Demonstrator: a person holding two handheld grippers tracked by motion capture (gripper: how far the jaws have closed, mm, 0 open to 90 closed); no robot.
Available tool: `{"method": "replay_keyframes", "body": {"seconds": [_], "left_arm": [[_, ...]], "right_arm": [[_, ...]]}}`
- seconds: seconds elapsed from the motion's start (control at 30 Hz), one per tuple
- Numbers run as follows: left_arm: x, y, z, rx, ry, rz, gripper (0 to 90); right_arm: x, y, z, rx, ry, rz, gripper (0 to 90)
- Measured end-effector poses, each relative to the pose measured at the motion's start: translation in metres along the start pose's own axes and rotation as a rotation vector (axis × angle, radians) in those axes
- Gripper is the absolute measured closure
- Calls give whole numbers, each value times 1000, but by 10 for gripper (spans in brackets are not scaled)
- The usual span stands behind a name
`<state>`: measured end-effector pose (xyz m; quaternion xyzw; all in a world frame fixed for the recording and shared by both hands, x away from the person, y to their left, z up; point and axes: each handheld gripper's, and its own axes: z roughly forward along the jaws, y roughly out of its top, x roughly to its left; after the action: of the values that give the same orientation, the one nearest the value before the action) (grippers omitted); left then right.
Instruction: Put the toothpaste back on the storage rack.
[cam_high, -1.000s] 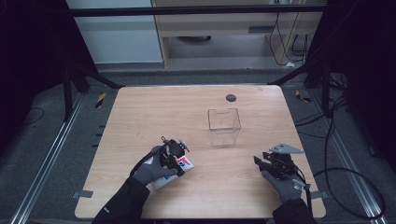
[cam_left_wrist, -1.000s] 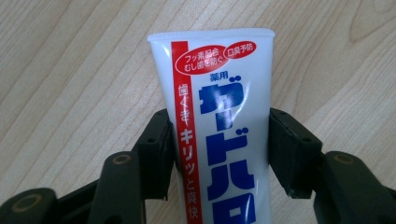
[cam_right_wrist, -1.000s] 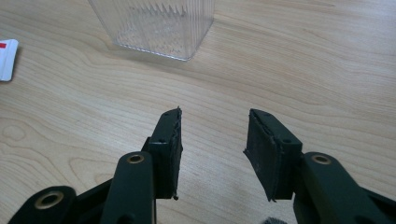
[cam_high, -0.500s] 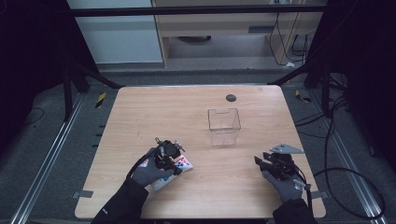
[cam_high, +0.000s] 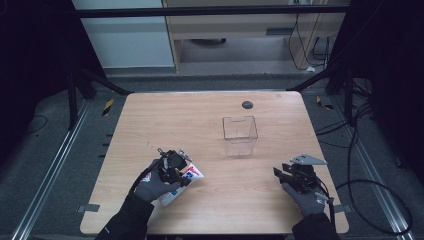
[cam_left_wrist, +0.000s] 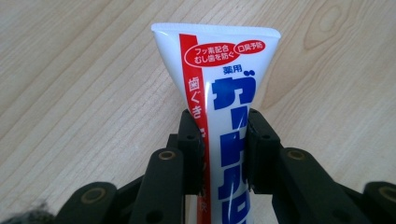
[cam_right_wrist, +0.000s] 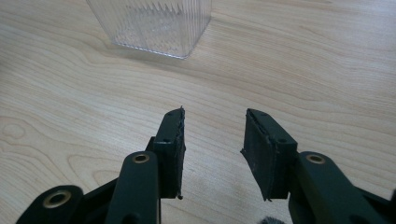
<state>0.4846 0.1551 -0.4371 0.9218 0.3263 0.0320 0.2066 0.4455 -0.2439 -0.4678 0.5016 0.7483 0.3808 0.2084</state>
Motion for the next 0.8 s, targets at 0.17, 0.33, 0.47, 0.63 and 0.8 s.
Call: {"method": "replay_keyframes", "body": {"seconds": [0.17,0.33,0.47,0.63,0.8], "left_arm": [[0,-2,-18,-58,5,-10,718],[0,-1,-32,-108,28,-17,721],[1,3,-41,-170,48,-29,722],[3,10,-53,-291,103,-67,722],[9,18,-58,-358,135,-107,723]], "right_arm": [[1,0,0,1,2,3,584],[0,0,0,-2,-3,4,584],[0,0,-1,-6,-2,10,585],[0,0,-1,-16,-9,5,588],[1,0,-1,-25,-9,5,588]]}}
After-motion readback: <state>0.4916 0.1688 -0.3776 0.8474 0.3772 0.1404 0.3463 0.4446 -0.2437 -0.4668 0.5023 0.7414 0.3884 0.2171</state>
